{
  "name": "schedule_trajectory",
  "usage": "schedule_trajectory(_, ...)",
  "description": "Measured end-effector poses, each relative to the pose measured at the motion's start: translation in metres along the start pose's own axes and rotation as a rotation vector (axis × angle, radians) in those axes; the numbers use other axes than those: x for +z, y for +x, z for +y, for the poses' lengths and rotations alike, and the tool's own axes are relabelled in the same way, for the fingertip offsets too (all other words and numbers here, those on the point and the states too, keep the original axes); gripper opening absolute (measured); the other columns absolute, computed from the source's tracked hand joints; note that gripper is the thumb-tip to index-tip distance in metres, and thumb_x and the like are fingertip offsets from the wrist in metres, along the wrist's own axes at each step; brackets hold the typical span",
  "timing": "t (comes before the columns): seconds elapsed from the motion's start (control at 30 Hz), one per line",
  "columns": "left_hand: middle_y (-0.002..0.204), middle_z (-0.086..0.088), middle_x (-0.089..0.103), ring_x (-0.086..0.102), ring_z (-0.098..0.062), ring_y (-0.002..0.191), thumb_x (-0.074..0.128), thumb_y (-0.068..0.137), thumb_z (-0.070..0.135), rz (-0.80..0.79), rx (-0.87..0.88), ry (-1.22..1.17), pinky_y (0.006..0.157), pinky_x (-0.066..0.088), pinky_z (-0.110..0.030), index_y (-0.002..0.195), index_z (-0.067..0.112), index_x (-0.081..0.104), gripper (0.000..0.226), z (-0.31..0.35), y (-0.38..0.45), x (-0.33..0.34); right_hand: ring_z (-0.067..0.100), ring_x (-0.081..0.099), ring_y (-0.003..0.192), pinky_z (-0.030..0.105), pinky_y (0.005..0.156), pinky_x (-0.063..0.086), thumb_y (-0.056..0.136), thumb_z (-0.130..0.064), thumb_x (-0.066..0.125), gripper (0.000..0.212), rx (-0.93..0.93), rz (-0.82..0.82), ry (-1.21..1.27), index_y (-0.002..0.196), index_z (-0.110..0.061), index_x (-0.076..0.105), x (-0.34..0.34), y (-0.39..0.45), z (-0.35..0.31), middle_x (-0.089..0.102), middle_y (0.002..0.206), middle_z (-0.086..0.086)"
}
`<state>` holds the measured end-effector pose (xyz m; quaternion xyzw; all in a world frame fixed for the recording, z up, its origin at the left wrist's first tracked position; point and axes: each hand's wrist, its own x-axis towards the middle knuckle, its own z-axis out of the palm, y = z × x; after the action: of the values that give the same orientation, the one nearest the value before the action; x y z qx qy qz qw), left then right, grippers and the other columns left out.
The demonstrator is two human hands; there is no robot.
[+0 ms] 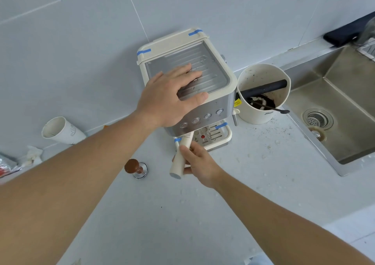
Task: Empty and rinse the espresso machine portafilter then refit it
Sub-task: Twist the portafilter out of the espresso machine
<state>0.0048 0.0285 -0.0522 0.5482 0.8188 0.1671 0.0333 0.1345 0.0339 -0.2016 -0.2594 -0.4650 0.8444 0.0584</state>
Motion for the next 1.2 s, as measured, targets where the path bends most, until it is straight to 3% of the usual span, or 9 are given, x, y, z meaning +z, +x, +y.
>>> schedule_trajectory(0.07,0.157,0.015,0.033,0.024,0.0,0.143,0.048,0.084,0.066,0.002,-0.001,-0.009,0.12,0.011,-0.037,0.14,0.044,0.045,0.06,0.0,0.001,0.0,0.019,0.065,0.086,0.035,0.069,0.06,0.103,-0.021,0.05,0.012,-0.011,0.018,0.032,0.11,-0.013,0.054,0.011,0.009,0.001,0.061,0.099,0.015)
schedule_trajectory(0.27,0.156,0.015,0.034,0.026,-0.001,0.143,0.049,0.084,0.066,0.006,0.001,-0.017,0.12,0.012,-0.038,0.139,0.044,0.046,0.059,-0.001,0.0,0.0,0.019,0.066,0.079,0.036,0.075,0.062,0.102,-0.016,0.051,0.008,-0.007,0.028,0.126,0.108,-0.011,0.055,0.02,0.02,0.001,0.064,0.09,0.005)
schedule_trajectory(0.43,0.156,0.015,0.035,0.026,-0.001,0.143,0.049,0.084,0.066,0.009,0.003,-0.029,0.119,0.011,-0.037,0.139,0.044,0.047,0.059,-0.001,0.0,0.0,0.027,0.064,0.089,0.04,0.079,0.061,0.101,-0.015,0.052,0.015,0.011,0.06,0.145,0.113,-0.007,0.053,0.025,0.031,0.004,0.062,0.101,0.013)
schedule_trajectory(0.57,0.156,0.016,0.035,0.028,-0.002,0.142,0.05,0.084,0.065,0.011,0.0,-0.03,0.12,0.012,-0.038,0.138,0.044,0.047,0.058,-0.001,0.0,0.0,0.031,0.063,0.094,0.039,0.077,0.061,0.1,-0.014,0.054,0.019,0.04,0.088,0.19,0.117,-0.004,0.052,0.028,0.036,0.009,0.061,0.108,0.018)
schedule_trajectory(0.77,0.156,0.016,0.034,0.027,-0.001,0.143,0.049,0.084,0.066,0.01,0.002,-0.026,0.12,0.011,-0.038,0.138,0.045,0.046,0.059,-0.002,0.0,0.0,0.027,0.066,0.087,0.036,0.069,0.059,0.101,-0.016,0.051,0.008,0.103,0.11,0.243,0.105,-0.01,0.055,0.026,0.032,0.019,0.065,0.098,0.013)
schedule_trajectory(1.0,0.157,0.014,0.034,0.025,-0.002,0.144,0.046,0.084,0.067,0.004,0.013,-0.015,0.121,0.011,-0.039,0.14,0.044,0.045,0.061,-0.004,0.0,0.002,0.027,0.066,0.09,0.039,0.072,0.059,0.101,-0.016,0.052,0.016,0.162,0.116,0.188,0.115,-0.008,0.053,0.009,0.007,0.028,0.065,0.102,0.013)
schedule_trajectory(1.2,0.158,0.014,0.031,0.023,-0.003,0.145,0.047,0.087,0.064,-0.016,0.02,0.003,0.119,0.008,-0.037,0.141,0.043,0.042,0.058,-0.005,0.0,0.001,0.027,0.067,0.086,0.037,0.07,0.059,0.102,-0.017,0.051,0.011,0.208,0.05,0.107,0.106,-0.008,0.054,-0.015,-0.025,0.03,0.068,0.093,0.012)
